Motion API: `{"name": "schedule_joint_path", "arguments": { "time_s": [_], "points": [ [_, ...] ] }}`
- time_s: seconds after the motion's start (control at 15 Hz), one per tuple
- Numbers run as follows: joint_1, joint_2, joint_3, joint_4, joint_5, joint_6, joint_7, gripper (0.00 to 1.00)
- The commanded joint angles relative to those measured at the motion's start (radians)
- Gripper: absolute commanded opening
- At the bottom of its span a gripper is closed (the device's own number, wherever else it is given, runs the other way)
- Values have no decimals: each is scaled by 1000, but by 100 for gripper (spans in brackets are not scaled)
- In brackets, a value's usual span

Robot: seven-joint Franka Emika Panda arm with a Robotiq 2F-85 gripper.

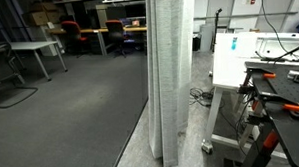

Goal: Move the curtains to the left

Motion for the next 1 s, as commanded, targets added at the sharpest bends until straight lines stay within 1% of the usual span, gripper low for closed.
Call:
{"name": "schedule_joint_path", "arguments": {
  "time_s": [0.0,0.07,0.2,0.27,0.4,0.47,0.67,0.73,0.93],
  "points": [
    [-70,37,64,54,19,16,20,92],
    [-84,41,76,62,20,14,21,74],
    [-112,50,97,77,20,16,22,58],
    [-125,53,107,82,20,17,22,49],
    [-150,60,124,92,20,16,24,35],
    [-159,63,130,96,19,15,24,26],
    [-159,76,130,108,14,1,23,4],
    [-152,80,125,110,13,-2,22,1],
    [-127,89,111,107,11,-5,22,0]
  ]
}}
